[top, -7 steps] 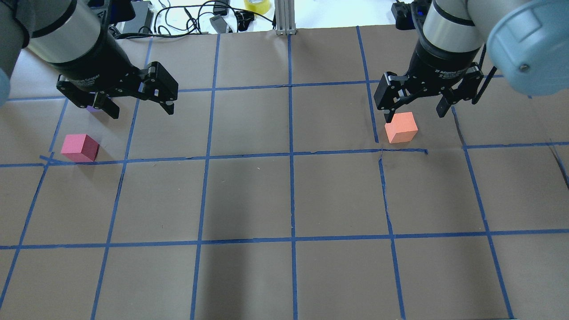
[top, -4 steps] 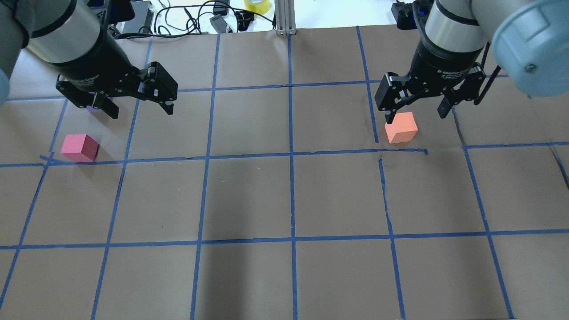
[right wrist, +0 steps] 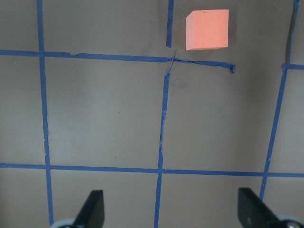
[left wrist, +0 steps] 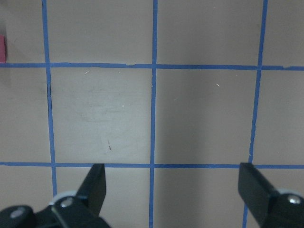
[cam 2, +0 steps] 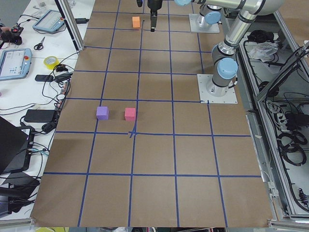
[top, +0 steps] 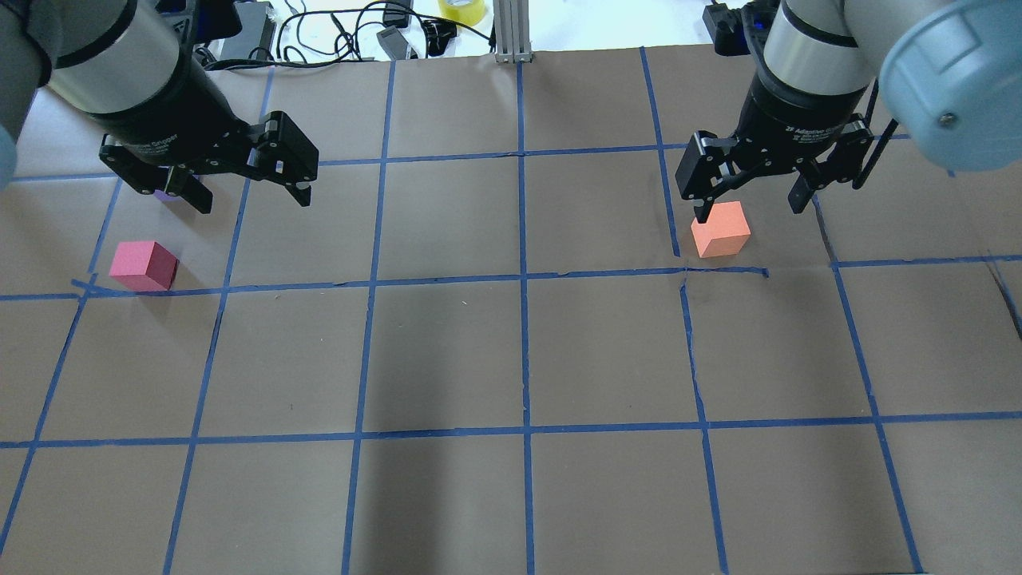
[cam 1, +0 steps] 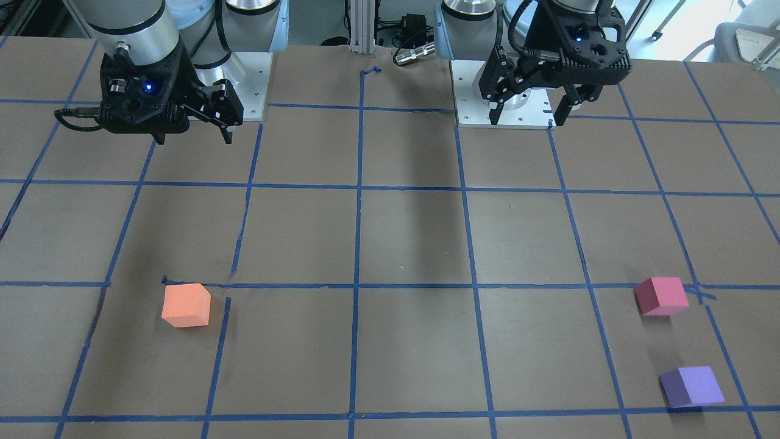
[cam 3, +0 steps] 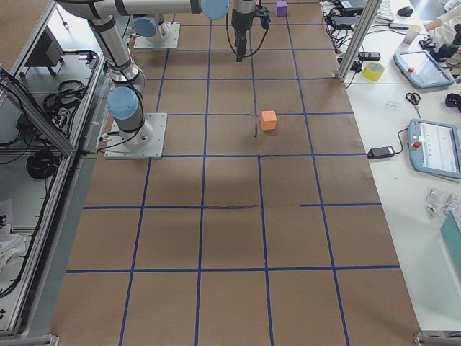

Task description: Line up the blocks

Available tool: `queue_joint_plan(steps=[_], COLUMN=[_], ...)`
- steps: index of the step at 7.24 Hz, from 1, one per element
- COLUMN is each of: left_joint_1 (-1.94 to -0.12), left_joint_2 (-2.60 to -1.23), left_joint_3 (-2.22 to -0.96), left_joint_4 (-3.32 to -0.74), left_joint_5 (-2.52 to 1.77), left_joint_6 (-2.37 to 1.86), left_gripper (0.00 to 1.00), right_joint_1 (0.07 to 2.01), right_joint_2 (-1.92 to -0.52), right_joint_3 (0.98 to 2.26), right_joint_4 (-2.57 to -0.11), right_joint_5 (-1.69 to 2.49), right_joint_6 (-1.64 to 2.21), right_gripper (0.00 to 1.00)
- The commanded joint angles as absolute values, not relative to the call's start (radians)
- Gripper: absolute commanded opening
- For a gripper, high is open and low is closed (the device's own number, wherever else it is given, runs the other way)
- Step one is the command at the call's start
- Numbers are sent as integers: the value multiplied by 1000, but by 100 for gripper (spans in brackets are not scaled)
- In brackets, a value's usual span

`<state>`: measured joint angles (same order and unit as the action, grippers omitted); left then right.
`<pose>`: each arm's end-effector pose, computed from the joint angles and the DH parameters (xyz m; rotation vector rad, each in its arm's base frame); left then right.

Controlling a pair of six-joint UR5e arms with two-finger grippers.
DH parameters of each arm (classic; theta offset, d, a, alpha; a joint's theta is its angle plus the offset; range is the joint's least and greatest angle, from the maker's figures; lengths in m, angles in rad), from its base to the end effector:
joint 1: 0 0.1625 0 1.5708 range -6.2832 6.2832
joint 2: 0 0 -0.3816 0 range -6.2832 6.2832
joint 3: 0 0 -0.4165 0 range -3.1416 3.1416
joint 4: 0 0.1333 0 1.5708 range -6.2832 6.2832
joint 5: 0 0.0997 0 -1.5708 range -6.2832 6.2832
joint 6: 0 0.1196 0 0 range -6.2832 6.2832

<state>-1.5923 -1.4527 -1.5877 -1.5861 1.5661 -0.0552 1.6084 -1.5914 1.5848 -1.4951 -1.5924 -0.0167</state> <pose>-0.1441 -0.4760 0.4729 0.0524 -3.1303 0.1341 0.1494 -0.4946 0.4206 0.0858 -3.1162 -0.1074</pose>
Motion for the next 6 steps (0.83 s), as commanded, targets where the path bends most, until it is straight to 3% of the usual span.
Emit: queue_joint_plan(steps=[1, 5, 6], left_joint_1=[-1592, -1592, -1592], left_joint_2=[-1453, -1453, -1453], left_joint_3=[-1588, -1588, -1588], left_joint_4=[-1586, -1586, -1586], left_joint_5=[1566, 1566, 1566], left_joint_6=[-55, -57, -55], left_gripper=[100, 100, 100], right_joint_1=[1574, 1467, 1466], right_joint_2=[-1589, -1566, -1536], right_joint_3=[1591, 1592, 1597], right_joint_4=[-1503, -1522, -1636], right_joint_5=[-1592, -1591, -1591], right_joint_6=[-31, -50, -67], right_gripper=[100, 100, 100])
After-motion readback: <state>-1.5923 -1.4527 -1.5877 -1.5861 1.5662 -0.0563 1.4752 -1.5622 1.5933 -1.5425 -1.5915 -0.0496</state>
